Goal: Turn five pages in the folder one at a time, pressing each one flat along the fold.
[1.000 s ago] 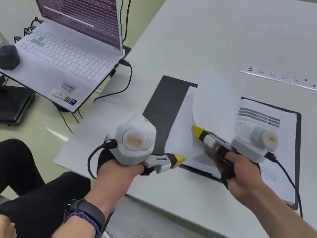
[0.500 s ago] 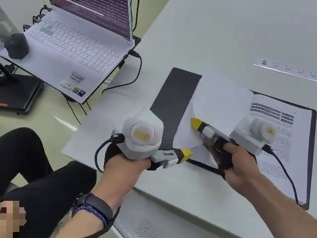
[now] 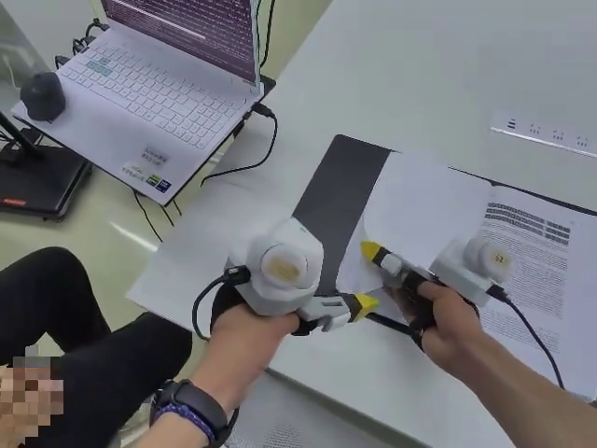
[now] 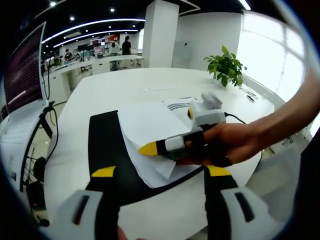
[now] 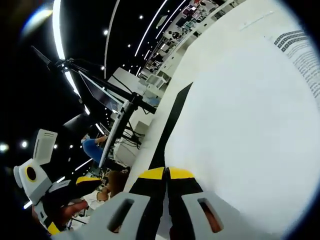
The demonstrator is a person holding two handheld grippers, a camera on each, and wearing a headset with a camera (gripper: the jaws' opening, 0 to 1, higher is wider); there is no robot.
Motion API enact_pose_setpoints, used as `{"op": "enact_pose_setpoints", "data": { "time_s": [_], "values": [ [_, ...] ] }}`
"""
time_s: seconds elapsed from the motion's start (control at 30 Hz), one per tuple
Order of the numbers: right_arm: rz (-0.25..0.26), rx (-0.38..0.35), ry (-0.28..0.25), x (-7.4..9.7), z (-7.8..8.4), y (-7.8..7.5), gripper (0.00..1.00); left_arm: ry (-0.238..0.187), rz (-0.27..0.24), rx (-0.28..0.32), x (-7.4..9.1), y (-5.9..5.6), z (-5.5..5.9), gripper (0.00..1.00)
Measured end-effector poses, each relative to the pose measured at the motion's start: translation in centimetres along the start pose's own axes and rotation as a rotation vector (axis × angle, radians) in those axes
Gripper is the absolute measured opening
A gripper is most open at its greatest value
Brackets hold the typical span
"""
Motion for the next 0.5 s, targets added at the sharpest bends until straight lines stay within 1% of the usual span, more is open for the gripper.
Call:
{"op": "enact_pose_setpoints", "data": {
  "time_s": [0.1,0.13,0.27,0.37,0.5],
  "values": [
    [0.014,-0.014,0.007,-0.3,0.3,-0.5,0.0,0.006,0.01,-0.003,-0.2,-0.4,0.1,0.7],
    [0.016,-0.033,0.012,-0.5,0.3,-0.6,0.0,0.008,0.012,-0.004,-0.3,-0.5,0.1,0.7],
    [0.02,-0.039,0.029,-0.9,0.4,-1.3,0.0,0.014,0.019,-0.011,-0.5,-0.6,0.0,0.71],
    [0.015,-0.053,0.035,-0.9,0.4,-1.3,0.0,0.004,0.024,-0.004,-0.6,-0.7,-0.2,0.71],
    [0.007,-0.054,0.031,-0.7,0.4,-0.9,0.02,0.012,0.031,-0.007,-0.8,-0.8,-0.1,0.7]
  ]
}}
Point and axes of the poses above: the centre of the closed fingertips' face, and the gripper's own axes: x roughly backward along the fingers, y roughly to its left, z roughly out of its underside, the point moved 4 cm from there along x, roughly backward along the fingers, and after that the axes turned 8 degrees about z, right-handed, at the moved point
